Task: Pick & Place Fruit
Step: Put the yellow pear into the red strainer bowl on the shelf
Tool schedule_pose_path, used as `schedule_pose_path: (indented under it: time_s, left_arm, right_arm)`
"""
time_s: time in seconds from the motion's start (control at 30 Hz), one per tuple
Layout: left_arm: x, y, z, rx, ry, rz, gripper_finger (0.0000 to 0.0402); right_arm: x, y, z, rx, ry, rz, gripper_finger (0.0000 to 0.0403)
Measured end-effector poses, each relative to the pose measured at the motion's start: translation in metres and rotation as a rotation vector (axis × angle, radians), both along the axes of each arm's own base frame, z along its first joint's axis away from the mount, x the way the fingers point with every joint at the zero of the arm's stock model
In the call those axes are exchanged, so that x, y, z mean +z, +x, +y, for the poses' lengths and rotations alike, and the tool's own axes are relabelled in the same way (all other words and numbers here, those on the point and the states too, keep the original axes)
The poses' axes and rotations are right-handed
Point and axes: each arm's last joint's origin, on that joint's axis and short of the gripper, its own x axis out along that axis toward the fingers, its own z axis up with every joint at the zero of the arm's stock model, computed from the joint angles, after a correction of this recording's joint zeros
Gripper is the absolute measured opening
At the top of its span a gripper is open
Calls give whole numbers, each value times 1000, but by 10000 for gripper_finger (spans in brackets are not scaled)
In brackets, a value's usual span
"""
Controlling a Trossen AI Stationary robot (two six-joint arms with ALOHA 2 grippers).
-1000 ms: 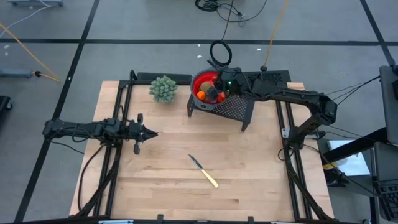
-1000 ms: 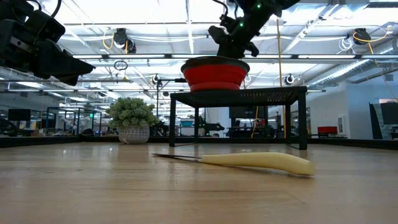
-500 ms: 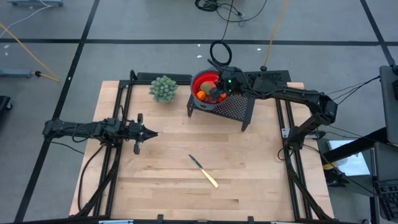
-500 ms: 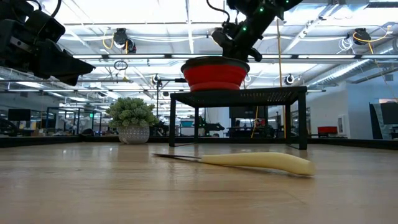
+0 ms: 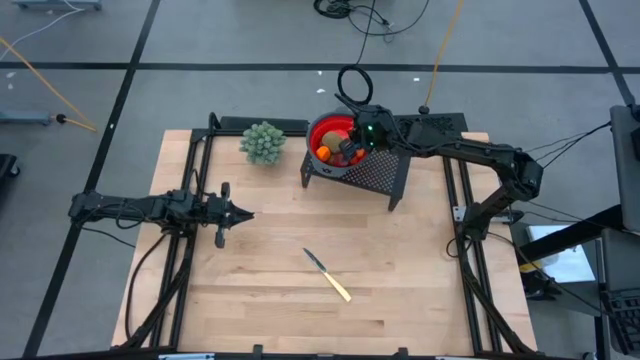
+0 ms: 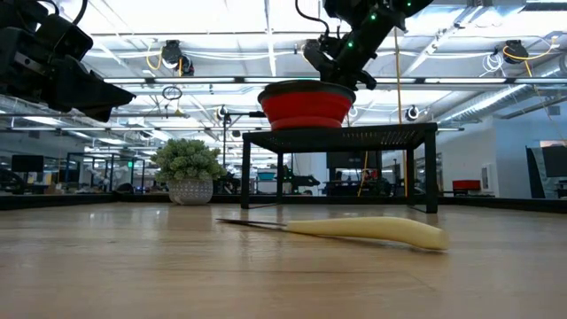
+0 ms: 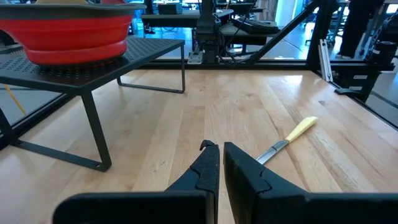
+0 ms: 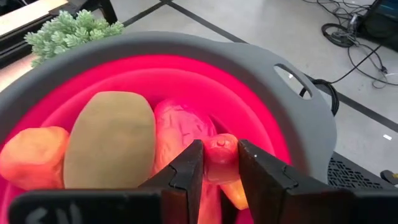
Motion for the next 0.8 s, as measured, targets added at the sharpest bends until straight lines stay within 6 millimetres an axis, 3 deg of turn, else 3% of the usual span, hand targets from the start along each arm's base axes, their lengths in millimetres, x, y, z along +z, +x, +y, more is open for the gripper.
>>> schedule_pose_path:
  time_s: [0.8]
  left_arm:
    - [0, 0, 0, 3, -21, -2, 26]
  right_arm:
    - [0, 1, 1, 39, 24, -8, 91]
